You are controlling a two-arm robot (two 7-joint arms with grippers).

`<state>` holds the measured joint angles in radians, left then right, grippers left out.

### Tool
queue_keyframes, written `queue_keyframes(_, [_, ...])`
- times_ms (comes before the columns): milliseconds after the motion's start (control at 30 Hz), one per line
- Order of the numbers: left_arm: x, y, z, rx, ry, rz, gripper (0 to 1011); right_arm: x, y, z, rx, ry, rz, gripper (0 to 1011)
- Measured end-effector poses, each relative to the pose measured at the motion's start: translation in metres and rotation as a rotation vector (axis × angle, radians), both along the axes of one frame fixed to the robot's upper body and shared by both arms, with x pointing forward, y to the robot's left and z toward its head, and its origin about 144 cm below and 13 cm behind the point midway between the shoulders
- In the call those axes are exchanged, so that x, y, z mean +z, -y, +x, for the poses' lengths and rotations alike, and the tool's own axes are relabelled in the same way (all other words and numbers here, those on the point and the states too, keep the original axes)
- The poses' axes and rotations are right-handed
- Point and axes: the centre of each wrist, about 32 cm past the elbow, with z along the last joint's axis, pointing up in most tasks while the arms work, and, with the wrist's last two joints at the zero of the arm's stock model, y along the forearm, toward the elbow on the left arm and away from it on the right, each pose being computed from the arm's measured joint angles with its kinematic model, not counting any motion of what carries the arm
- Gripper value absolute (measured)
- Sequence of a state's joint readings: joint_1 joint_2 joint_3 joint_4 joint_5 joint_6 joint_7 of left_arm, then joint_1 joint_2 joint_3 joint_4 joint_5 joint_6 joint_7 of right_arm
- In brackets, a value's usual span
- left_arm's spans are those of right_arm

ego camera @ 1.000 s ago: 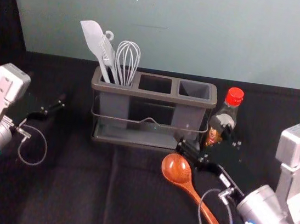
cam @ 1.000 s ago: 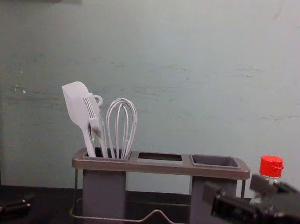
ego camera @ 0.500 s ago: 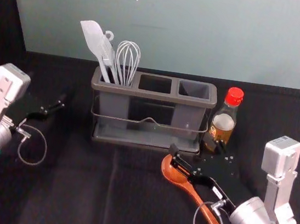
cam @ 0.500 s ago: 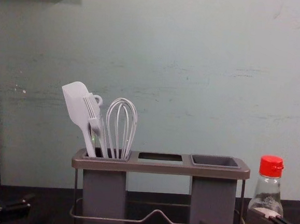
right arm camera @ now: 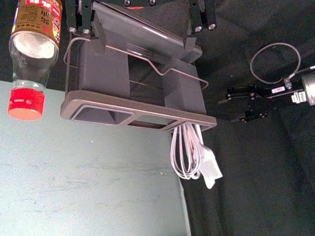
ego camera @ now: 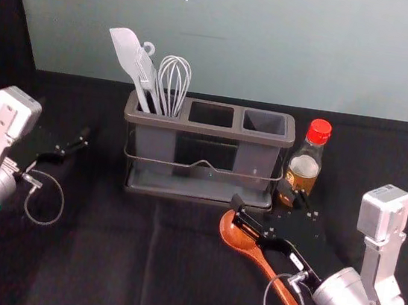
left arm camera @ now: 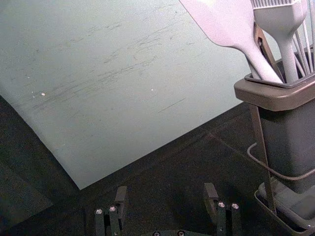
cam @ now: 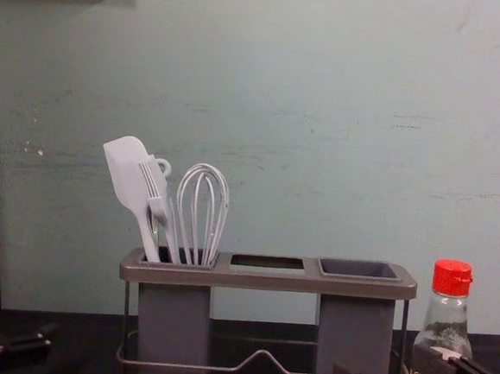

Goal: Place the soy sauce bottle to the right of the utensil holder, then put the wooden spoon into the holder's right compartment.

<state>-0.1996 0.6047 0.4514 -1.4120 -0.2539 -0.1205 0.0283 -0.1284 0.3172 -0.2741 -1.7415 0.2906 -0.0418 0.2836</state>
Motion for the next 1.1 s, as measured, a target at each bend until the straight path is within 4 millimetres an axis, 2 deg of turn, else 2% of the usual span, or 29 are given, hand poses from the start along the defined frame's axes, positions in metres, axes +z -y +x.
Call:
queue_keyframes(267, [0.000, 0.000, 0.000, 0.000, 0.000, 0.000, 1000, 0.009, 0.000, 0.008, 0.008, -0.084, 0.005, 1004])
queue_keyframes(500, [0.000, 0.000, 0.000, 0.000, 0.000, 0.000, 1000, 0.037, -0.007, 0.016, 0.036, -0.234, -0.078, 1004])
queue_keyframes(600, [0.000, 0.000, 0.000, 0.000, 0.000, 0.000, 1000, 0.054, -0.015, 0.023, 0.003, -0.338, -0.157, 1004])
queue_keyframes(833, [0.000, 0.000, 0.000, 0.000, 0.000, 0.000, 1000, 0.071, -0.028, 0.042, -0.038, -0.492, -0.263, 1004])
queue_keyframes(1100, [0.000, 0.000, 0.000, 0.000, 0.000, 0.000, 1000, 0.086, -0.047, 0.058, -0.046, -0.547, -0.423, 1004])
